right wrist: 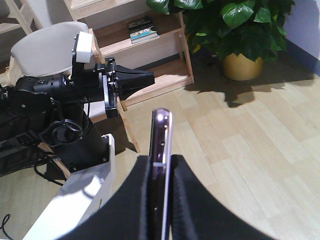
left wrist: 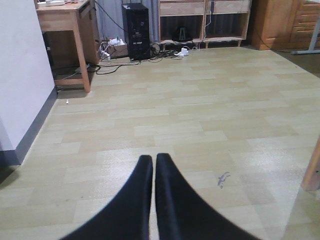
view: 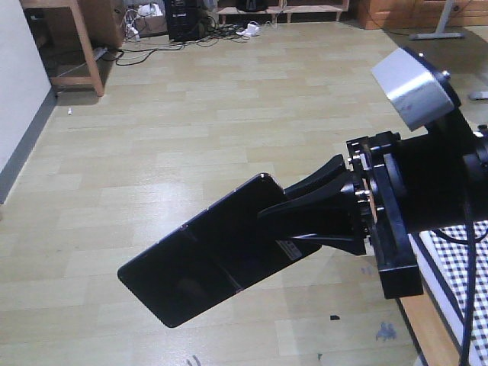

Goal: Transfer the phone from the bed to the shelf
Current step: 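Carry the phone in the right gripper across the room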

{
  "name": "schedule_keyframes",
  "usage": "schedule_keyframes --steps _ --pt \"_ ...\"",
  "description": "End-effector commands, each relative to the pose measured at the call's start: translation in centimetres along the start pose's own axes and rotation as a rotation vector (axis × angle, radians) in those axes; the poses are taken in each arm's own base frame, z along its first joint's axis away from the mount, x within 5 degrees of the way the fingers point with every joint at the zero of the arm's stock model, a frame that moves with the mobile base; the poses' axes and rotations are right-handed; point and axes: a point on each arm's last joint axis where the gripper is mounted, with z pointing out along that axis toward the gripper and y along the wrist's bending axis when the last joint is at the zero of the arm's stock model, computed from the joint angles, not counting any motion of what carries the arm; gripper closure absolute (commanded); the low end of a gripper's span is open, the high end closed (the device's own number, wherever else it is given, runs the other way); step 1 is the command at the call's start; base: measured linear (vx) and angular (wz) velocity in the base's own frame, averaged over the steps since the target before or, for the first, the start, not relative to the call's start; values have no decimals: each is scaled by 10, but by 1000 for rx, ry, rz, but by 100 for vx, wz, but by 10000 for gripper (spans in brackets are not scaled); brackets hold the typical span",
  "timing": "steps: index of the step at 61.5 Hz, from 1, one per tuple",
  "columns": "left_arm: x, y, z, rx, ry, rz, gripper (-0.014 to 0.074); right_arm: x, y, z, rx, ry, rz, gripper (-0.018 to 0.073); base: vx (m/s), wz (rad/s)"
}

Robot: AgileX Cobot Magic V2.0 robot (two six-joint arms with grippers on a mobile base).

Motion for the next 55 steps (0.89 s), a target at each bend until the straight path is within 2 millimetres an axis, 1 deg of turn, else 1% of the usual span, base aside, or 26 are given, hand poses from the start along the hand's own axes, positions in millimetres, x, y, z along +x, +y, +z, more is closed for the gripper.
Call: schedule_keyframes --steps 1,28,55 --pt "-6 1 0 -10 -77 -13 596 -14 17 -7 -84 -73 -27 561 11 13" --pt "-6 1 0 -10 -77 -13 596 -14 17 -7 -84 -73 -27 561 16 9" --pt "-6 1 0 -10 -77 -13 596 -14 17 -7 -84 -73 -27 561 27 3"
